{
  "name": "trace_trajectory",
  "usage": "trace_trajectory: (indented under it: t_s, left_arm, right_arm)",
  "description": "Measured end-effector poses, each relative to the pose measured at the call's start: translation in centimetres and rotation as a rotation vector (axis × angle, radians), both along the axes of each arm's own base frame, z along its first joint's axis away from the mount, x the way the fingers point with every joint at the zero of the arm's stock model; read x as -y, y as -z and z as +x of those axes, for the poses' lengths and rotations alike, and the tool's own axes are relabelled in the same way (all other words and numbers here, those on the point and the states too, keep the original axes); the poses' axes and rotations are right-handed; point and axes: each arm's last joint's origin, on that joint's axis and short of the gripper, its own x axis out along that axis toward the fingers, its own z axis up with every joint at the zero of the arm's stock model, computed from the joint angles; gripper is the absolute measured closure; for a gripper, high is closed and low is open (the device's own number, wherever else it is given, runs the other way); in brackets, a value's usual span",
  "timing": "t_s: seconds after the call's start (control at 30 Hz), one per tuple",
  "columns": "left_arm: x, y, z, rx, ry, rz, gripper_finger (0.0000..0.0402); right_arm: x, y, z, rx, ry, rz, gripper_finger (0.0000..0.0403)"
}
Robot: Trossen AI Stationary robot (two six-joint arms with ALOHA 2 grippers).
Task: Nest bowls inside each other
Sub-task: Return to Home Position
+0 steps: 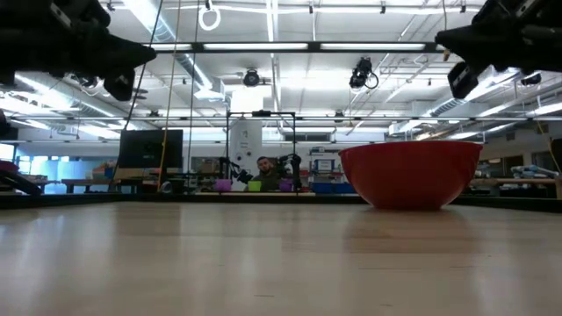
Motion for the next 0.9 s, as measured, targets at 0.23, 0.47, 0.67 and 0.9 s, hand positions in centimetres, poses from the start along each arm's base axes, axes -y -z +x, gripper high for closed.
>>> trace_trajectory:
  t_s: [0.23,0.47,0.67,0.9]
  left_arm:
    - [0.5,0.6,-0.6,-0.056,0.038,-0.007,0.0401]
    - [0.5,3.1,-0.2,-0.025,-0.018,-0.020,0.0401]
    - [0.4,3.0,-0.2,0.022,-0.036,-0.003,0.0401]
    - [0.4,2.9,-0.3,0.034,-0.039,0.025,0.0401]
  right_arm:
    - [-0.9,1.0,-0.2,-0.003,-0.046,0.045,0.0402]
    - [-1.7,1.6,-0.1,-0.049,-0.049,-0.009,0.0402]
    - [-1.9,2.3,0.0,-0.040,-0.042,-0.036,0.0403]
    - [-1.8,4.2,0.1,-0.038,-0.086,0.012,0.0402]
